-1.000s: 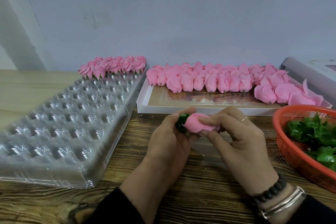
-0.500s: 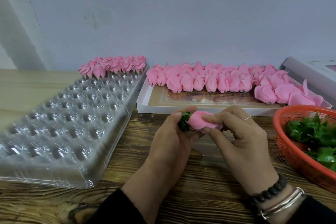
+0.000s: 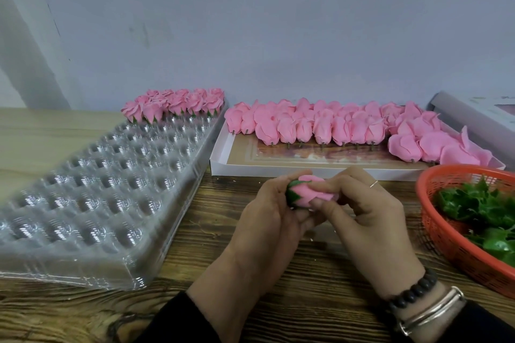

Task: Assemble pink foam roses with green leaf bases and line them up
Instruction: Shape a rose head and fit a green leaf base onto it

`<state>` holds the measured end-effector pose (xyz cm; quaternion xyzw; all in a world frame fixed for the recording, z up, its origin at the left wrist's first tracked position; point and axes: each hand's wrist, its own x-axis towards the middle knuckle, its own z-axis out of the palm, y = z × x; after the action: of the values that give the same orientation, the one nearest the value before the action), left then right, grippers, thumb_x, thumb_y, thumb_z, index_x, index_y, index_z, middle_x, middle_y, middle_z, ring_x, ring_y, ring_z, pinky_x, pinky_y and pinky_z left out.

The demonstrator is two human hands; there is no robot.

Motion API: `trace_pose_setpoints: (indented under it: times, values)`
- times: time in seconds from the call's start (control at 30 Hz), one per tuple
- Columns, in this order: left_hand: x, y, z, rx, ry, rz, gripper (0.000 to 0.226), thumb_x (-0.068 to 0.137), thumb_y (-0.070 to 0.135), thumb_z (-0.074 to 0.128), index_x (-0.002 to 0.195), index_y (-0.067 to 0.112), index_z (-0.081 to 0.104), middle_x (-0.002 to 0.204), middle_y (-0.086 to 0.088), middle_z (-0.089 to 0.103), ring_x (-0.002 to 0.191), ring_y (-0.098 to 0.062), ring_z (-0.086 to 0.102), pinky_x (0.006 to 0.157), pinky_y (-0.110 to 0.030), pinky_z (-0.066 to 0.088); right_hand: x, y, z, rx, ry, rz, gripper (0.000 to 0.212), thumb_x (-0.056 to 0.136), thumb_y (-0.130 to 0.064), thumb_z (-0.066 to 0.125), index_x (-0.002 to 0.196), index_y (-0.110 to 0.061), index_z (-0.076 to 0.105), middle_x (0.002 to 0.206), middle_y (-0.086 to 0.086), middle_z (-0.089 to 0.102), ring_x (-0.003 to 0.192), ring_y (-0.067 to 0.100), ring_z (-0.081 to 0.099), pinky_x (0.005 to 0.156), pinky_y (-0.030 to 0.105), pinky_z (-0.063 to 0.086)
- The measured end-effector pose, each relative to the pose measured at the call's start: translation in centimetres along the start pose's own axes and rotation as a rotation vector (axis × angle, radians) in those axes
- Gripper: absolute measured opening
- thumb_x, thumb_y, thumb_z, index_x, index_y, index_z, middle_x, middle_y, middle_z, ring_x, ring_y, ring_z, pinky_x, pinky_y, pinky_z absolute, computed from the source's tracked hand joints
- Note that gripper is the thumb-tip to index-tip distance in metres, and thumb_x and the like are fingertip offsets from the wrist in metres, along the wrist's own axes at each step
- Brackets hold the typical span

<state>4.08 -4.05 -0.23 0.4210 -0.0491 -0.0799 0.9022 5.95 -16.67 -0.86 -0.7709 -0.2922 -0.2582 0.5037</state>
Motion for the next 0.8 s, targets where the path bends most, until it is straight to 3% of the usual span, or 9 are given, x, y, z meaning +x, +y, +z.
trace_pose_setpoints:
  times: [0.1,0.2,0.3,0.4,0.53,0.67,0.8]
  values:
    - [0.0,0.7,-0.4,0.183,0.055,-0.041,0.037,0.084,0.010,0.046,0.121,0.012,0.052,0.100,-0.012,0.070,0.080,-0.020,0.069,0.075,-0.030,0.057,0.3,0.3,-0.1,0.079,-0.010,0.095,0.037,0.072,0.002,0.072,0.081,-0.034,0.065,0.074,-0.006,0.055,0.072,-0.001,0.055,0.062,0.005,0.042]
    - [-0.3,1.2,-1.2,0.672,0.106,0.077,0.052,0.075,0.007,0.055,0.125,0.021,0.047,0.111,-0.008,0.064,0.084,-0.012,0.063,0.082,-0.032,0.054,0.4,0.6,-0.4,0.053,-0.006,0.107,0.036,0.072,-0.003,0.073,0.082,-0.036,0.064,0.078,-0.008,0.060,0.074,0.002,0.055,0.069,0.009,0.043]
    - [-0.5,0.9,-1.2,1.138,0.138,0.291,0.043,0.072,0.011,0.064,0.109,0.026,0.048,0.109,0.000,0.059,0.093,-0.007,0.056,0.084,-0.024,0.046,0.3,0.5,-0.7,0.047,-0.028,0.093,0.037,0.072,-0.003,0.074,0.083,-0.036,0.064,0.079,-0.007,0.059,0.075,0.002,0.055,0.071,0.008,0.042]
    - [-0.4,0.2,-0.7,1.403,0.166,0.408,0.034,0.075,0.016,0.066,0.084,0.037,0.041,0.090,0.011,0.053,0.082,0.000,0.049,0.068,-0.010,0.038,0.2,0.1,-0.5,0.043,-0.085,0.070,0.032,0.073,-0.002,0.074,0.084,-0.030,0.067,0.078,-0.007,0.057,0.077,0.000,0.055,0.071,0.006,0.041]
    - [-0.1,0.0,-0.8,1.441,0.202,0.427,0.040,0.071,0.008,0.066,0.067,0.036,0.037,0.074,0.013,0.048,0.070,-0.004,0.044,0.058,-0.010,0.033,0.1,-0.8,0.0,0.010,-0.170,-0.032,0.013,0.073,-0.012,0.067,0.085,-0.019,0.071,0.080,-0.008,0.056,0.079,0.000,0.055,0.074,0.008,0.042]
    - [-0.2,-0.1,-0.6,1.408,0.222,0.401,0.028,0.073,0.006,0.065,0.069,0.029,0.050,0.078,0.006,0.059,0.078,-0.012,0.054,0.067,-0.023,0.043,0.2,-1.4,-0.1,-0.068,-0.247,-0.099,0.009,0.076,-0.013,0.064,0.084,-0.017,0.066,0.082,-0.010,0.056,0.079,-0.002,0.053,0.072,0.008,0.042]
    - [-0.4,-0.1,-0.1,1.088,0.176,0.265,0.018,0.081,0.004,0.063,0.073,0.021,0.065,0.076,-0.005,0.069,0.074,-0.016,0.063,0.071,-0.036,0.053,0.2,-1.8,-0.1,-0.035,-0.215,-0.148,0.021,0.084,-0.021,0.058,0.104,-0.025,0.054,0.089,-0.015,0.056,0.083,0.001,0.056,0.072,0.015,0.046]
